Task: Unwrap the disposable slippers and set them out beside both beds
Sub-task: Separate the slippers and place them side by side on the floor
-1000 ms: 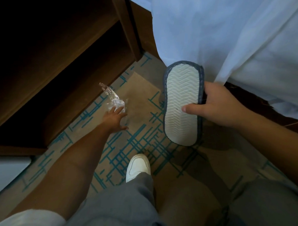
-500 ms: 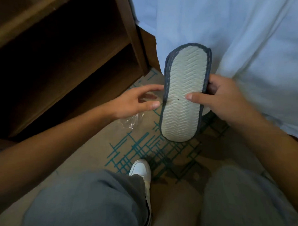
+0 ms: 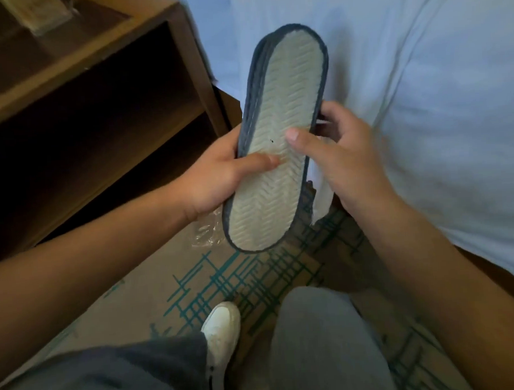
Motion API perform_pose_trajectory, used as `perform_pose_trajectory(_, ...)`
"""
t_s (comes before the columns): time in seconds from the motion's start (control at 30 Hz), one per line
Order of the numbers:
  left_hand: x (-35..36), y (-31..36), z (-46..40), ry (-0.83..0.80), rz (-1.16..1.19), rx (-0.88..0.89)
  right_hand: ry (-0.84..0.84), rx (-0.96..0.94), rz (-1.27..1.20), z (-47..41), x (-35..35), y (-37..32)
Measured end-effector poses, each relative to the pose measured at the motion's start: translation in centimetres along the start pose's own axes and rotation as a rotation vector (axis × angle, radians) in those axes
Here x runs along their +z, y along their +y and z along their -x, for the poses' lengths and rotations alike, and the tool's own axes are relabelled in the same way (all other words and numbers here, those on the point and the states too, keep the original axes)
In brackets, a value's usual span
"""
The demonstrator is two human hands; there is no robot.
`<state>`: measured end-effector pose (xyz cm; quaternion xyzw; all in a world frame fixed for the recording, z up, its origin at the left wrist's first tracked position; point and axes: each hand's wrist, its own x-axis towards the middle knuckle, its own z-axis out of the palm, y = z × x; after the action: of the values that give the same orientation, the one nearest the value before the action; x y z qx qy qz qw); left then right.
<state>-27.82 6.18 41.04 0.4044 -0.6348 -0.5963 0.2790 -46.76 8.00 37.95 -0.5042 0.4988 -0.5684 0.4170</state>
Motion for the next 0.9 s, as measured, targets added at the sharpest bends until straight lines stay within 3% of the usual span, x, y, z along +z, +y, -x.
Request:
perform_pose_trajectory(0.13,0.6,0.2,-0.9,0.046,-0.132,0.033,0.199,0.009,0.100,0.4,0.2,0.5)
perform_pose_trajectory(0.43,0.7,-7.4,-1.1,0.011,-0.079,0.138,0.116,0.007,0.220,2.7,2.0,5.6)
perform_pose_trajectory(0.73,6.6,-10.5,-4.0,-0.227,0.071,-0.045,0.086,0.123,0.315,7.7,-2.6,9.2)
perform_pose_trajectory(0.9,11.5,-12.0,-5.1,-0.387,-0.090,0.020,0.039,0.252,0.319,11.6,-7.0,10.1)
